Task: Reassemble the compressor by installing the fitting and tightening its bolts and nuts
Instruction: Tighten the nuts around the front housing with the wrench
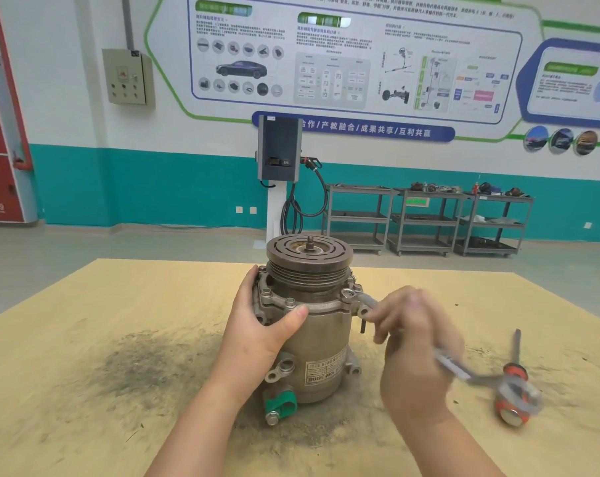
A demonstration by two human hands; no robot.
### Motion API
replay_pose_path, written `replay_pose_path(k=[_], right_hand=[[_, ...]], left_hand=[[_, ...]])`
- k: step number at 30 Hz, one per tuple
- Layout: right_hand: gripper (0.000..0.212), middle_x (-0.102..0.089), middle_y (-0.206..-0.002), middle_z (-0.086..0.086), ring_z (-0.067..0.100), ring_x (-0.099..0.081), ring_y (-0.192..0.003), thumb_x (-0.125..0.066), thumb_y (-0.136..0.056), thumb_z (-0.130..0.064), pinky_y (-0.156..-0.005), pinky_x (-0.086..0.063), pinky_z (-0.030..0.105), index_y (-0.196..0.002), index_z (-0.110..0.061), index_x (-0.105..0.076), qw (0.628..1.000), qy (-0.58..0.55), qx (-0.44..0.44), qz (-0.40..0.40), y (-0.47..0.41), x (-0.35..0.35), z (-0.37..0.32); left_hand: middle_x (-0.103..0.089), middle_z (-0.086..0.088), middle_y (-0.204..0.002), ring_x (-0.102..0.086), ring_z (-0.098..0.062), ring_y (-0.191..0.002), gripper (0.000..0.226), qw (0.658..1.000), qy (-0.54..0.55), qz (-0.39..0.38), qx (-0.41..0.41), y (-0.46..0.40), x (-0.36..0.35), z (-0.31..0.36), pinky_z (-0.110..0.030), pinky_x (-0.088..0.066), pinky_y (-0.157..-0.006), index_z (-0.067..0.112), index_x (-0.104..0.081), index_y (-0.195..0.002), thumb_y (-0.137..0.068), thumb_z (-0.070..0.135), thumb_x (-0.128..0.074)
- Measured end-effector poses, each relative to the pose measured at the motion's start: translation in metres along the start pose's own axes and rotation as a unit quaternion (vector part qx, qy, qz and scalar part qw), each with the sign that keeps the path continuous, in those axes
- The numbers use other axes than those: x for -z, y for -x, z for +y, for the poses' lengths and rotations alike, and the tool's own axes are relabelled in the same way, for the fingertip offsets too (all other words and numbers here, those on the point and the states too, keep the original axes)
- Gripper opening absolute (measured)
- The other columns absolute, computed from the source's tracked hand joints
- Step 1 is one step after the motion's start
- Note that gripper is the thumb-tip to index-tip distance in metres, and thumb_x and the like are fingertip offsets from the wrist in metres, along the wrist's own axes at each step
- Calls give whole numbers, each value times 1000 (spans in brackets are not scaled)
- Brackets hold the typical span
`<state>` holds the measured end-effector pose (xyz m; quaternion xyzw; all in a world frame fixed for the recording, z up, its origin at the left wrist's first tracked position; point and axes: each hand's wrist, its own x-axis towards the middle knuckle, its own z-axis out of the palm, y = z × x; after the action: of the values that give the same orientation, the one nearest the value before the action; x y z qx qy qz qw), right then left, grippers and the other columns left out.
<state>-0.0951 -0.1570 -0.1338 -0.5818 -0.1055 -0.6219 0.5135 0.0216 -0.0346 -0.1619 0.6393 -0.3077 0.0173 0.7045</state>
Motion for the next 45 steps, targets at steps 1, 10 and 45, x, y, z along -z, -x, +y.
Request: replay_pose_path(k=[1, 10, 45], right_hand=[[29, -56, -62, -1, 16, -51, -56, -51, -91, -20, -54, -41, 24, -63, -21, -57, 995, 63, 65, -48, 7, -5, 0], [14, -68, -97, 1, 12, -65, -94, -64, -85, -6, -85, -53, 25, -97, -3, -70, 951, 186, 170, -182, 3, -7, -9], [33, -43, -48, 3, 16, -33, -38, -39, -101, -24, -43, -34, 23, -72, -15, -52, 888, -288, -332, 136, -32, 12, 15]], left_hand=[[-51, 28, -132, -53, 3, -121, 115, 1000, 0, -1, 1, -1, 0, -2, -19, -48, -96, 37, -28, -148, -52, 70, -81], [-59, 35, -117, -58, 11, -109, 106, 1000, 9, 1, -11, -5, -2, -8, -12, -50, -86, 41, -37, -139, -47, 68, -83], [-59, 36, -116, -56, 9, -112, 92, 1000, 21, -1, -2, 2, -1, 4, -7, -50, -76, 48, -36, -133, -54, 63, -79]])
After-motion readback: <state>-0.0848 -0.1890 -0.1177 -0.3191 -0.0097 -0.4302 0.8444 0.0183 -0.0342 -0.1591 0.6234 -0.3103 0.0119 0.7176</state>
